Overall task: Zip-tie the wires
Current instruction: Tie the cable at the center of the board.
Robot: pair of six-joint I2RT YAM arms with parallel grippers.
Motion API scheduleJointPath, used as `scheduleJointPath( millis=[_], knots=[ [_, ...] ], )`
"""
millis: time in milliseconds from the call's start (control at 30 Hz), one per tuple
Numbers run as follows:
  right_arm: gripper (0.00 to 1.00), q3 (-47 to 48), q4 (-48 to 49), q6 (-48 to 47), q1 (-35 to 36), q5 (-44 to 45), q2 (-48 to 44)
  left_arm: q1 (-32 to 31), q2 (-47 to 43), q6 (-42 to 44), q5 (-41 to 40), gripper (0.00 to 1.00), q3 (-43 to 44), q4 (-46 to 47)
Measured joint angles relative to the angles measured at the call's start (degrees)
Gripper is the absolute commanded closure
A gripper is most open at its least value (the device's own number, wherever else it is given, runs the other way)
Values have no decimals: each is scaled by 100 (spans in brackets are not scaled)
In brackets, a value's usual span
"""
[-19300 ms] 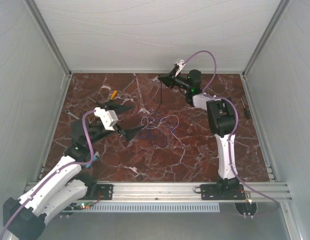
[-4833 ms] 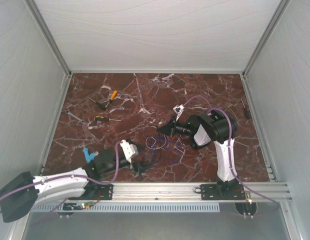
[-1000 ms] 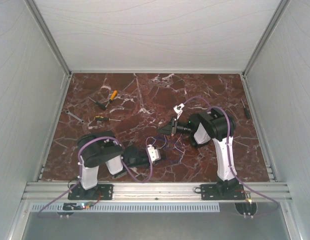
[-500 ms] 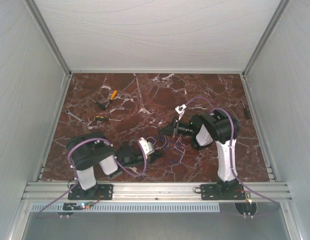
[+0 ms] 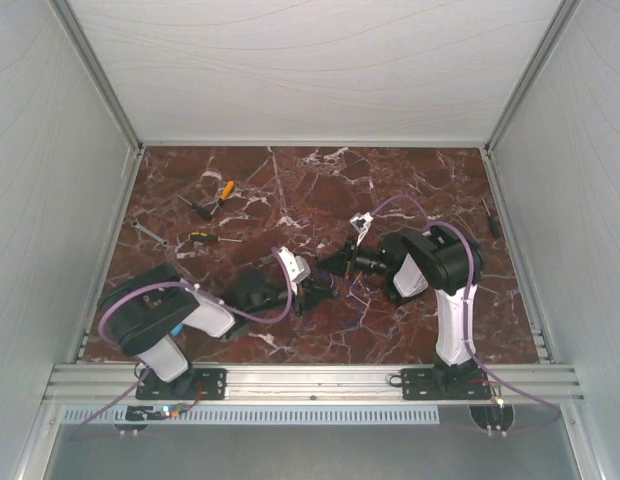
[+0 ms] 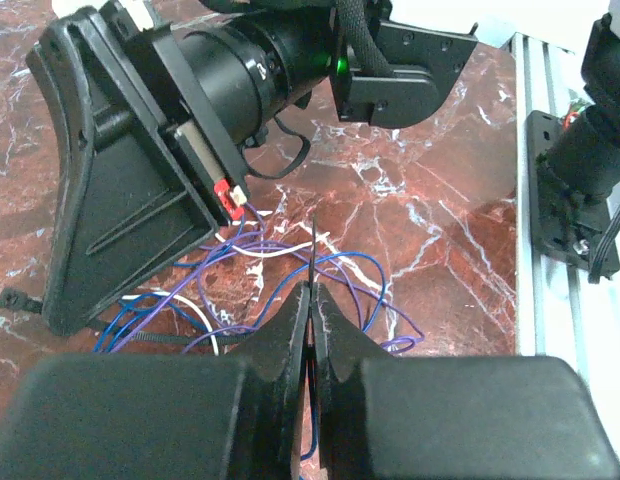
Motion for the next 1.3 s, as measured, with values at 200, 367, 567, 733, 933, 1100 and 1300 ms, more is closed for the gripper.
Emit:
scheduleJointPath(
  millis=[200,367,567,733,933,1100,1300],
  knots=[
    [100,-133,2,-345,66,197,-155,61,-452,-15,109,100,216,-1034],
    [100,-221,2,-505,74,334,-221,101,-605,-2,170,100,225,-1794],
    [100,-337,2,-745,140,494,-326,326,-861,-61,315,100,225,-2542],
    [100,-391,2,-1093,280,538,-372,656,-890,-302,719,100,225,-2859],
    [100,-553,2,-1661,385,605,-509,1005,-831,-625,1320,100,365,-3314],
    [100,-713,2,-2229,590,721,-702,1331,-640,-898,1851,100,629,-3530],
    [100,-824,2,-2828,723,807,-938,1486,-577,-1003,2236,100,809,-3866]
  ],
)
